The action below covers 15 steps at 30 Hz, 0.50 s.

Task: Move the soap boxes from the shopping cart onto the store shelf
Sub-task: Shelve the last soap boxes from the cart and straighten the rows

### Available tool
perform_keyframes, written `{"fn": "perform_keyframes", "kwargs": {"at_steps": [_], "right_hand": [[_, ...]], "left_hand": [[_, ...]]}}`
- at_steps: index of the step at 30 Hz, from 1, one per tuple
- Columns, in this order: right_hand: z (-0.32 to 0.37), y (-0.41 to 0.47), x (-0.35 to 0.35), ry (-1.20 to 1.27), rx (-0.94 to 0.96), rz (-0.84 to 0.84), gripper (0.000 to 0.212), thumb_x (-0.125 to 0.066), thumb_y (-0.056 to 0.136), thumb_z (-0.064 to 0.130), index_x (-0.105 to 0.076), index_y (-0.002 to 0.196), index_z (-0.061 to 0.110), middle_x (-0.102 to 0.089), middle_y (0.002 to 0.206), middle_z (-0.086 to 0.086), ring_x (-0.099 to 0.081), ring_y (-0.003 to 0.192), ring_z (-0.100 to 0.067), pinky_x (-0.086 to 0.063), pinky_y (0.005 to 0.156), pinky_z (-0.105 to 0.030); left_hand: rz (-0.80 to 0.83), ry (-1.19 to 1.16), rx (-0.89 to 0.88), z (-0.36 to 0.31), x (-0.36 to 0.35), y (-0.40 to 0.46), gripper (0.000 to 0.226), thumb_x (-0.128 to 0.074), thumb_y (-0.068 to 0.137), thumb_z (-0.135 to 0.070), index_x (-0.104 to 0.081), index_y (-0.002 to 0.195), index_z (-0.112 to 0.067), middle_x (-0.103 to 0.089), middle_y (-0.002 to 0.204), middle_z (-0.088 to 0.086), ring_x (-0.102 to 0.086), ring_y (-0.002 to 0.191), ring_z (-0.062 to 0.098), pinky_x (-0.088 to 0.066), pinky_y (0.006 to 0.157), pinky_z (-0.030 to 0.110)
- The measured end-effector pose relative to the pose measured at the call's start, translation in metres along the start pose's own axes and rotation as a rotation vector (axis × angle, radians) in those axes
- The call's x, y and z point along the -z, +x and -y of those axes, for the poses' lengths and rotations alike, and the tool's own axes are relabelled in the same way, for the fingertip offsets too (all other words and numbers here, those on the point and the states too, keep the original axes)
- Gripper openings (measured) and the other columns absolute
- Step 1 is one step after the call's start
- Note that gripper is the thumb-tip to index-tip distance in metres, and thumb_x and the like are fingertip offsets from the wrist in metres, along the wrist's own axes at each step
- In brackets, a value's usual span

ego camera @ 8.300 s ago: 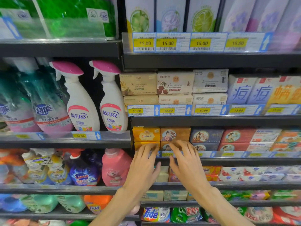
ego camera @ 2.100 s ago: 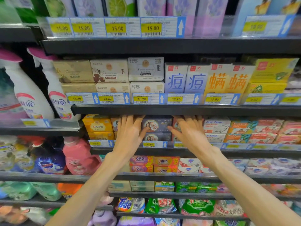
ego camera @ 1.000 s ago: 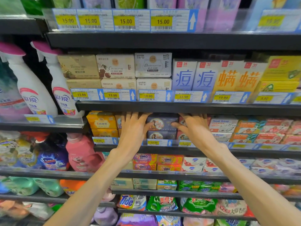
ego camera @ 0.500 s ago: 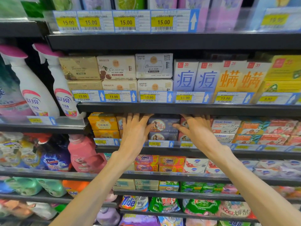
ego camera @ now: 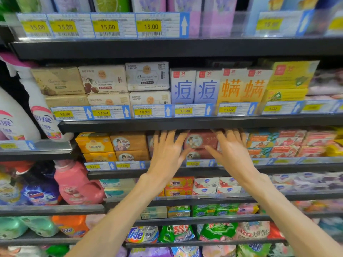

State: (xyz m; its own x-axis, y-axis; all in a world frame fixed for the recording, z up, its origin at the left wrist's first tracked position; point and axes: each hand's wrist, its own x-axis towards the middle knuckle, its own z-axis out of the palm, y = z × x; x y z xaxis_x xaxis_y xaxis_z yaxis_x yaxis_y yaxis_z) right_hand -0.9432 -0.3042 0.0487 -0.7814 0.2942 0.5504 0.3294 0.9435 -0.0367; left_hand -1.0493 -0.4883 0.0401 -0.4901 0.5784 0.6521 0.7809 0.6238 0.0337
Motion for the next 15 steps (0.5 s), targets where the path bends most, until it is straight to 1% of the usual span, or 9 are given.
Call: {"fn": "perform_keyframes", "kwargs": {"at_steps": [4,7,9,11,15], "right_hand": [[-0.016,0.000,-0.002,-0.017,-0.028,-0.010,0.055,-0.074,0.080,0.047,-0.063,0.115,0.006,-0.059,0.115,-0.022,-0.052,0.112,-0.045,-0.037,0.101,-0.063],[-0.022,0.001,-0.006,-0.008,-0.011,-0.043,0.056,-0.080,0.076,0.043,-0.064,0.112,0.004,-0.061,0.112,-0.023,-0.054,0.111,-0.047,-0.039,0.098,-0.064],[-0.024,0.001,-0.010,0.000,-0.001,-0.063,0.056,-0.078,0.076,0.044,-0.064,0.113,0.004,-0.060,0.118,-0.022,-0.052,0.115,-0.046,-0.038,0.099,-0.062],[-0.026,0.003,-0.014,0.017,0.000,-0.076,0.056,-0.075,0.079,0.046,-0.063,0.118,0.008,-0.059,0.124,-0.020,-0.049,0.120,-0.044,-0.035,0.103,-0.060],[-0.028,0.007,-0.017,0.092,-0.023,-0.081,0.053,-0.076,0.081,0.044,-0.063,0.123,0.014,-0.058,0.128,-0.016,-0.046,0.125,-0.041,-0.030,0.108,-0.057]], "left_hand": [[0.053,0.066,0.057,-0.002,-0.005,0.010,0.060,-0.070,0.085,-0.045,-0.054,0.136,-0.018,-0.060,0.124,0.013,-0.048,0.121,0.039,-0.032,0.105,0.062],[0.079,0.105,0.093,0.001,-0.009,0.013,0.061,-0.069,0.085,-0.048,-0.054,0.135,-0.017,-0.061,0.125,0.015,-0.048,0.122,0.040,-0.030,0.106,0.063],[0.081,0.120,0.096,0.001,-0.011,0.013,0.060,-0.068,0.086,-0.050,-0.055,0.134,-0.017,-0.061,0.124,0.016,-0.049,0.121,0.041,-0.031,0.106,0.062],[0.068,0.141,0.089,0.000,-0.012,0.012,0.059,-0.068,0.086,-0.050,-0.056,0.133,-0.017,-0.061,0.123,0.016,-0.050,0.120,0.041,-0.033,0.105,0.062],[0.036,0.151,0.094,-0.001,-0.012,0.010,0.057,-0.067,0.087,-0.050,-0.056,0.134,-0.019,-0.060,0.126,0.015,-0.048,0.122,0.041,-0.030,0.107,0.060]]}}
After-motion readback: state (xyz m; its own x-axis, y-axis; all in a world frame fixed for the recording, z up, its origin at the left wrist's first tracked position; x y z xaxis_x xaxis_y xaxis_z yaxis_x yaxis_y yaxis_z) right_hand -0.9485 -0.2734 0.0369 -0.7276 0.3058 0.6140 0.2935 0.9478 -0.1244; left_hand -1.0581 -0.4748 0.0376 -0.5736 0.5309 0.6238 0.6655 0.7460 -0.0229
